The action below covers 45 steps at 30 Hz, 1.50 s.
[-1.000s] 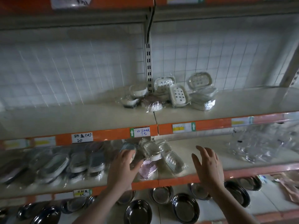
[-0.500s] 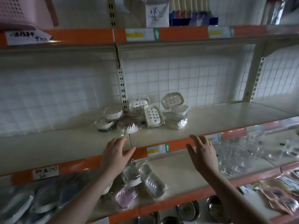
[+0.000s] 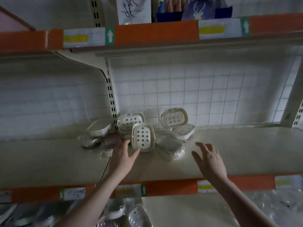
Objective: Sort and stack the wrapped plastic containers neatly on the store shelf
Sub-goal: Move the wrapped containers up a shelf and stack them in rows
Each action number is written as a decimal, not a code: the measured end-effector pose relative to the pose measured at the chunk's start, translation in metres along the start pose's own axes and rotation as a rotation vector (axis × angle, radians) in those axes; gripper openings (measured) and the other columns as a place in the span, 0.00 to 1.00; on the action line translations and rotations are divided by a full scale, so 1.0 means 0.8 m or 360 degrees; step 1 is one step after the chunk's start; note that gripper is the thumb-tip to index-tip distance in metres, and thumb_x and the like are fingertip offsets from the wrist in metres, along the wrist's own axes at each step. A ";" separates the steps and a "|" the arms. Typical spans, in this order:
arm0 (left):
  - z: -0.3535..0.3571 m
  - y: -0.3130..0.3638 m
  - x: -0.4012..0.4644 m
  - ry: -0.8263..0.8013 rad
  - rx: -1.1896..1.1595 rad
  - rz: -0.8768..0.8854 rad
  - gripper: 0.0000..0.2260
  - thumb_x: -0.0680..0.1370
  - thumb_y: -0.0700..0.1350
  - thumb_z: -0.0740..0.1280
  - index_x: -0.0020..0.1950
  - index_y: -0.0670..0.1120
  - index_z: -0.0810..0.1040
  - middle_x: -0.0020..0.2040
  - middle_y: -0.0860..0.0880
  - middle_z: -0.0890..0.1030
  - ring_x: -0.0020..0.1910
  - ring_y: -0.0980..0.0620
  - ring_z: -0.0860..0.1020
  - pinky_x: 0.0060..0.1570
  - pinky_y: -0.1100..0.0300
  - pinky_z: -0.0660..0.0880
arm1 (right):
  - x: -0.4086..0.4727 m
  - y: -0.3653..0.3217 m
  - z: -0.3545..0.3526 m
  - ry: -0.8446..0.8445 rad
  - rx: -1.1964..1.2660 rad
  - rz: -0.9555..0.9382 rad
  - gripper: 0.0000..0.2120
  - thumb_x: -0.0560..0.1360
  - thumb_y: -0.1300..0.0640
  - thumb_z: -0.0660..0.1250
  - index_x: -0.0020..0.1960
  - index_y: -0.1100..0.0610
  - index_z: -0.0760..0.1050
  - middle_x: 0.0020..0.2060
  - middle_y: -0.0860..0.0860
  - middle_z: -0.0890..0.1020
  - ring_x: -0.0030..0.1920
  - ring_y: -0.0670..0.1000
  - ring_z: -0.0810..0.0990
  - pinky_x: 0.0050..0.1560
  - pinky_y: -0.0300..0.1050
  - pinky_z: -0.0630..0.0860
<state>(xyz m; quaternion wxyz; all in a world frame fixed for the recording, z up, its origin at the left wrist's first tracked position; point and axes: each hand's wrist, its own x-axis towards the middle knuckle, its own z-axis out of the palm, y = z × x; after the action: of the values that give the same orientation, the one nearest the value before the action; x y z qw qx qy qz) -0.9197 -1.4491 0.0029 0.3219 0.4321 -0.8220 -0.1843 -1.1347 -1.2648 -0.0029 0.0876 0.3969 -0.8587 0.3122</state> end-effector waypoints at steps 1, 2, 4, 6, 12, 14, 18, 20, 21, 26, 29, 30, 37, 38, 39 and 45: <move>0.002 -0.001 0.009 -0.0034 0.0008 -0.0043 0.27 0.77 0.58 0.63 0.73 0.48 0.64 0.71 0.47 0.68 0.69 0.48 0.67 0.62 0.55 0.68 | 0.010 -0.002 0.004 -0.0030 0.0002 -0.0015 0.22 0.78 0.47 0.60 0.69 0.52 0.67 0.62 0.55 0.73 0.61 0.57 0.71 0.60 0.48 0.67; 0.003 -0.002 0.018 -0.0065 0.0014 -0.0084 0.28 0.77 0.59 0.62 0.73 0.48 0.63 0.72 0.47 0.67 0.69 0.47 0.67 0.63 0.55 0.68 | 0.019 -0.004 0.008 -0.0063 0.0007 -0.0029 0.22 0.78 0.46 0.60 0.70 0.51 0.66 0.62 0.55 0.72 0.61 0.57 0.71 0.60 0.48 0.67; 0.005 -0.004 0.035 -0.0107 -0.0002 -0.0153 0.29 0.77 0.60 0.62 0.74 0.49 0.62 0.72 0.45 0.67 0.68 0.46 0.68 0.64 0.52 0.69 | 0.035 -0.007 0.016 -0.0112 0.0020 -0.0049 0.22 0.78 0.45 0.59 0.70 0.52 0.66 0.62 0.55 0.73 0.61 0.57 0.72 0.58 0.49 0.69; 0.007 -0.004 0.050 -0.0126 -0.0024 -0.0190 0.30 0.77 0.59 0.63 0.75 0.48 0.61 0.73 0.45 0.65 0.70 0.46 0.66 0.66 0.53 0.67 | 0.047 -0.012 0.023 -0.0148 0.0034 -0.0040 0.23 0.78 0.45 0.58 0.69 0.53 0.66 0.62 0.55 0.73 0.60 0.57 0.72 0.57 0.49 0.69; 0.019 -0.007 0.090 -0.0175 0.0007 -0.0239 0.33 0.77 0.58 0.65 0.76 0.46 0.58 0.75 0.46 0.62 0.73 0.47 0.61 0.68 0.54 0.61 | 0.073 -0.026 0.041 -0.0337 0.0072 0.0081 0.27 0.78 0.39 0.54 0.69 0.55 0.66 0.60 0.56 0.76 0.59 0.56 0.75 0.53 0.48 0.70; 0.025 -0.008 0.100 -0.0204 -0.0002 -0.0251 0.34 0.76 0.59 0.65 0.76 0.47 0.58 0.74 0.46 0.65 0.72 0.46 0.63 0.67 0.52 0.64 | 0.078 -0.028 0.048 -0.0433 0.0113 0.0154 0.30 0.76 0.36 0.54 0.70 0.54 0.64 0.60 0.55 0.76 0.59 0.56 0.75 0.54 0.48 0.70; 0.030 -0.006 0.116 -0.0167 0.0076 -0.0227 0.34 0.73 0.62 0.67 0.73 0.45 0.63 0.68 0.46 0.72 0.67 0.45 0.70 0.62 0.51 0.70 | 0.086 -0.030 0.059 -0.0538 0.0227 0.0221 0.37 0.72 0.32 0.59 0.72 0.55 0.61 0.61 0.54 0.77 0.61 0.55 0.75 0.57 0.50 0.72; 0.030 -0.002 0.120 -0.0166 0.0021 -0.0200 0.30 0.72 0.59 0.69 0.68 0.45 0.69 0.62 0.49 0.76 0.62 0.45 0.74 0.58 0.52 0.72 | 0.090 -0.032 0.061 -0.0564 0.0287 0.0235 0.40 0.70 0.33 0.62 0.73 0.57 0.61 0.62 0.54 0.77 0.62 0.55 0.75 0.58 0.49 0.72; 0.031 -0.002 0.122 -0.0176 -0.0023 -0.0187 0.27 0.72 0.58 0.70 0.65 0.46 0.70 0.58 0.50 0.77 0.59 0.46 0.75 0.56 0.52 0.73 | 0.091 -0.033 0.061 -0.0578 0.0313 0.0242 0.40 0.70 0.34 0.64 0.72 0.57 0.62 0.61 0.54 0.77 0.62 0.55 0.75 0.56 0.48 0.72; 0.032 -0.001 0.126 -0.0171 -0.0227 -0.0203 0.18 0.69 0.53 0.74 0.54 0.49 0.75 0.48 0.54 0.80 0.48 0.51 0.78 0.50 0.52 0.76 | 0.101 -0.029 0.067 -0.0615 0.0450 0.0276 0.28 0.67 0.38 0.72 0.56 0.58 0.75 0.41 0.48 0.80 0.44 0.51 0.79 0.44 0.45 0.73; 0.034 0.001 0.124 -0.0086 -0.0276 -0.0226 0.17 0.68 0.50 0.76 0.53 0.48 0.77 0.46 0.53 0.81 0.47 0.51 0.79 0.47 0.56 0.75 | 0.102 -0.029 0.069 -0.0592 0.0511 0.0286 0.21 0.66 0.42 0.74 0.49 0.57 0.79 0.36 0.50 0.80 0.39 0.51 0.79 0.38 0.43 0.71; 0.034 0.001 0.124 -0.0065 -0.0285 -0.0235 0.16 0.68 0.49 0.76 0.52 0.47 0.77 0.45 0.52 0.81 0.47 0.50 0.79 0.46 0.57 0.75 | 0.102 -0.031 0.068 -0.0590 0.0539 0.0290 0.20 0.67 0.43 0.74 0.48 0.57 0.80 0.35 0.50 0.80 0.38 0.51 0.78 0.37 0.43 0.70; 0.021 -0.003 0.124 -0.0106 -0.0301 -0.0427 0.20 0.65 0.48 0.78 0.49 0.42 0.75 0.46 0.48 0.80 0.46 0.48 0.79 0.49 0.50 0.78 | 0.092 -0.026 0.051 -0.0538 0.0644 0.0255 0.17 0.68 0.52 0.75 0.54 0.58 0.79 0.34 0.45 0.78 0.37 0.46 0.76 0.36 0.38 0.70; 0.017 -0.003 0.125 -0.0125 -0.0313 -0.0445 0.20 0.64 0.48 0.78 0.49 0.42 0.76 0.46 0.48 0.80 0.46 0.48 0.79 0.49 0.49 0.78 | 0.090 -0.023 0.047 -0.0522 0.0653 0.0245 0.17 0.69 0.53 0.75 0.55 0.58 0.79 0.35 0.44 0.78 0.37 0.45 0.76 0.36 0.38 0.70; 0.015 -0.004 0.125 -0.0138 -0.0324 -0.0457 0.20 0.64 0.48 0.78 0.49 0.42 0.76 0.46 0.47 0.80 0.46 0.48 0.79 0.49 0.49 0.78 | 0.088 -0.020 0.044 -0.0501 0.0671 0.0244 0.17 0.69 0.55 0.74 0.56 0.59 0.79 0.36 0.45 0.78 0.38 0.46 0.77 0.37 0.39 0.70; 0.017 -0.002 0.113 -0.0297 -0.0475 -0.0467 0.16 0.67 0.45 0.77 0.49 0.44 0.76 0.47 0.48 0.81 0.46 0.51 0.80 0.48 0.53 0.79 | 0.082 -0.001 0.038 -0.0424 0.0713 0.0251 0.20 0.72 0.60 0.71 0.63 0.60 0.75 0.48 0.55 0.81 0.49 0.55 0.78 0.48 0.44 0.70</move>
<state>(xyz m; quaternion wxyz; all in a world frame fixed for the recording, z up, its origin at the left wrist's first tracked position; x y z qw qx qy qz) -0.9662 -1.5249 0.0254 0.2745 0.4757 -0.7402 -0.3880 -1.1751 -1.3243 -0.0005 -0.1406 0.3758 -0.8005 0.4452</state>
